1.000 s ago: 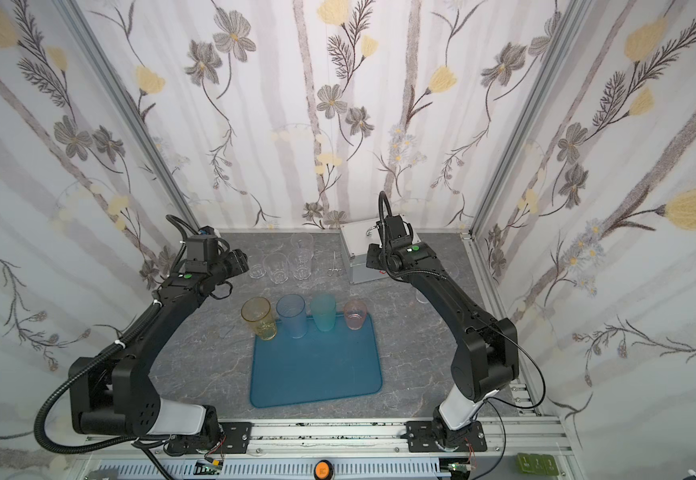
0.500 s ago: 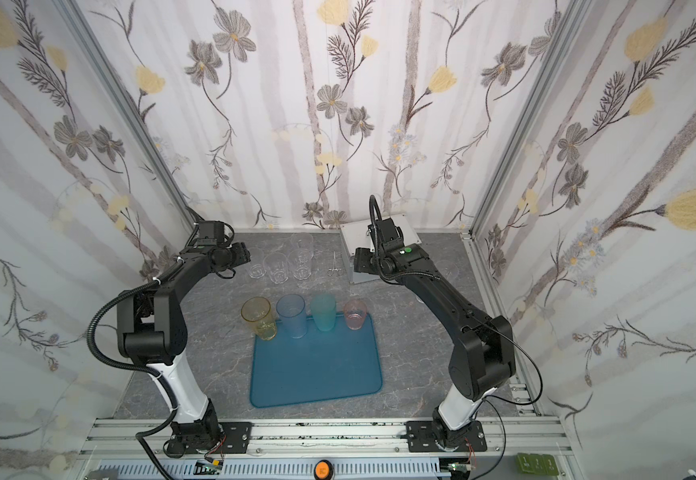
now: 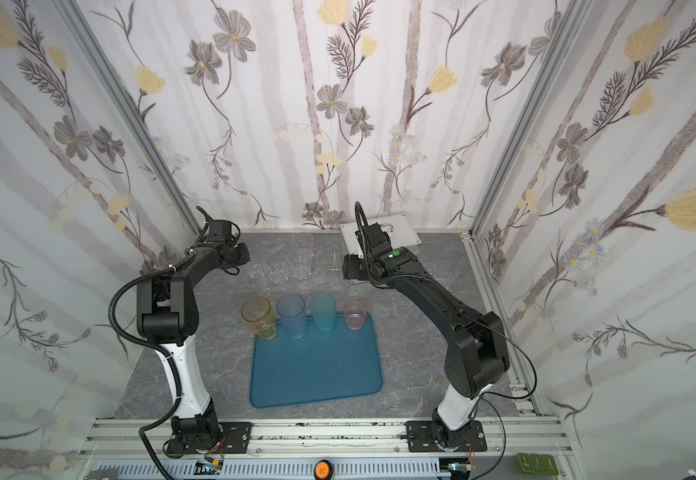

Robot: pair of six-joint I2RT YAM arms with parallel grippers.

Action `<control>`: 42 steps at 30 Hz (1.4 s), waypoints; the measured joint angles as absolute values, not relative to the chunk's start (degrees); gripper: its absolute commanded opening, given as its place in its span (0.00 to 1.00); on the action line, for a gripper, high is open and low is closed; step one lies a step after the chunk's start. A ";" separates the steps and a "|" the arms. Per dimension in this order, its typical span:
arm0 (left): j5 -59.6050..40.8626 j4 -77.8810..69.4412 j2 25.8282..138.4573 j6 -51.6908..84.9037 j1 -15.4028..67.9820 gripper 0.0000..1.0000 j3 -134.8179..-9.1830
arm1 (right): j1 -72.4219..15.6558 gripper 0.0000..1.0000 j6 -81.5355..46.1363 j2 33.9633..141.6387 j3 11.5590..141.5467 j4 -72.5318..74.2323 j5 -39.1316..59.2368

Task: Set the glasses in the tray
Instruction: 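Grasp a clear plastic glass with the left gripper, then lift the clear glass toward the right gripper while the right gripper approaches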

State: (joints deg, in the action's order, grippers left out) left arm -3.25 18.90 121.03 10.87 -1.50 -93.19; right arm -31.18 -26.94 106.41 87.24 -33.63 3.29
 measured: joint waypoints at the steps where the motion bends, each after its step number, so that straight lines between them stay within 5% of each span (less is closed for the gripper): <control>1: -3.22 19.05 121.01 10.81 -1.48 0.14 -93.14 | -31.35 0.69 -26.94 106.54 87.42 -33.61 3.29; 7: -3.09 19.16 119.48 10.74 -1.50 0.00 -91.50 | -31.59 0.68 -26.96 107.15 88.51 -33.61 4.10; 19: -1.48 21.45 101.93 11.97 -0.62 0.00 -83.74 | -34.24 0.67 -27.62 107.53 94.21 -33.65 4.36; 26: -1.63 21.89 90.00 14.00 7.40 0.00 -81.25 | -38.96 0.66 -30.09 107.79 98.56 -33.17 3.27; 34: -1.30 22.68 81.95 20.47 19.90 0.00 -77.76 | -47.13 0.63 -30.35 103.92 99.79 -31.75 -8.78; 42: 1.74 24.05 79.13 27.53 28.62 0.00 -74.96 | -54.33 0.45 -26.04 104.25 102.10 -31.20 -22.52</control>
